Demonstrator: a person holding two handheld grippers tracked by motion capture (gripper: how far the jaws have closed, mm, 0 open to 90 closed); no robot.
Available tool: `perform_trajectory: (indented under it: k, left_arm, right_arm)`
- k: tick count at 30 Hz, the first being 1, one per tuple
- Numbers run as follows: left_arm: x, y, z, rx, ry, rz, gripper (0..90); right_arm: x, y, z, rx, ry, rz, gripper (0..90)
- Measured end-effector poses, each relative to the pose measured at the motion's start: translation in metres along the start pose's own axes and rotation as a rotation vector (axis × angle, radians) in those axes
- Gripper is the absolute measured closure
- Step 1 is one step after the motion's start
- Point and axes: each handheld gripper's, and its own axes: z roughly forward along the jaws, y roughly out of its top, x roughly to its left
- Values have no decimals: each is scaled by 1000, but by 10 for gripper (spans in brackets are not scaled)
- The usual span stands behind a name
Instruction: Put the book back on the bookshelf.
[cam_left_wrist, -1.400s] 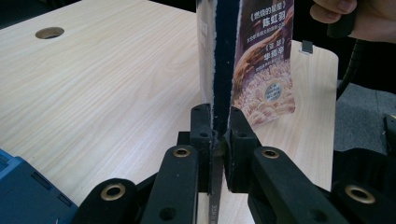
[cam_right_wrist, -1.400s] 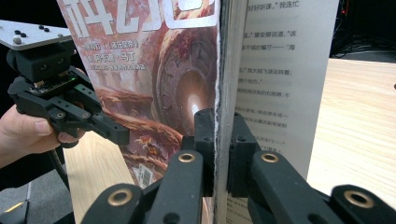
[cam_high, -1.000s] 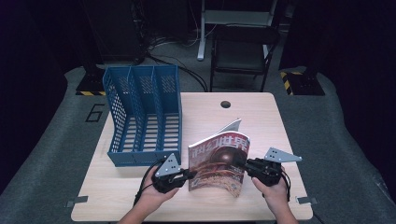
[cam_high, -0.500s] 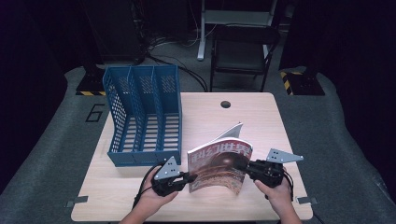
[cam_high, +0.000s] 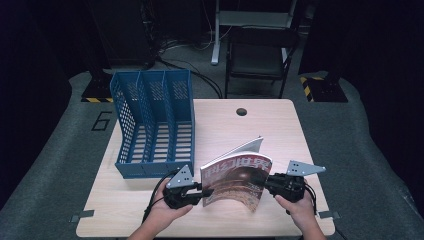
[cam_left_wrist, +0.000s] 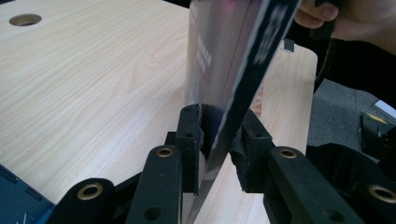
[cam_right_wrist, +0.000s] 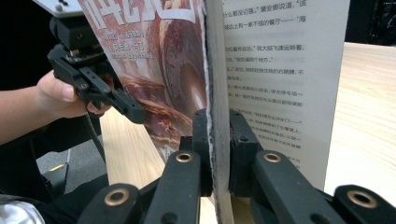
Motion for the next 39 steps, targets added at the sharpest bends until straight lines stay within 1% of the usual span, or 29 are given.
perform_trajectory:
  k: [4,5,7,9,14,16,17,19,20,21,23,25,26,27,29,32,34,37,39]
  left_arm:
    - [1,5,-3,0,-9,-15,716]
    - [2,7,-4,4,-13,-11,711]
    - [2,11,-6,4,-19,-16,699]
    - [2,15,-8,6,-27,-17,684]
    - [0,28,-14,0,-49,-36,663]
    - [0,31,-15,-3,-49,-35,656]
    - [-1,36,-16,0,-59,-37,650]
    - [-2,41,-17,1,-55,-32,643]
    - [-3,44,-18,3,-60,-28,642]
    - [-3,46,-18,-2,-52,-25,640]
    - [-4,49,-18,-2,-53,-22,633]
    - [-5,56,-19,9,-59,-6,630]
    - [-5,58,-19,5,-50,-4,629]
    - [-5,60,-20,10,-55,-1,629]
    - [-6,63,-21,19,-54,10,637]
    - [-6,65,-21,21,-46,16,683]
    - [-6,66,-22,18,-54,18,719]
    - [-6,67,-23,25,-52,22,774]
    - [-7,67,-23,25,-36,44,797]
  right_arm:
    - [0,0,0,-1,2,1,837]
    - [0,0,0,1,0,1,836]
    - [0,-1,0,-4,2,7,831]
    - [0,-1,0,-5,4,15,827]
    - [-1,-1,0,-7,3,20,811]
    - [-1,-1,1,-9,0,24,800]
    - [-1,-2,0,-8,-2,27,791]
    - [-1,-2,1,-6,-8,31,749]
    - [-1,-3,2,-3,-12,37,743]
    - [-2,-4,2,3,-11,38,735]
    - [-2,-5,4,13,-19,41,701]
    - [-2,-6,5,24,-28,42,681]
    - [-3,-7,5,27,-28,45,673]
    - [-4,-8,6,33,-31,47,665]
    - [-5,-11,6,44,-33,59,652]
    - [-10,-15,7,59,-41,95,643]
    - [-12,-17,8,65,-40,105,648]
    - [-12,-17,8,66,-39,106,655]
    - [-13,-17,8,67,-39,107,658]
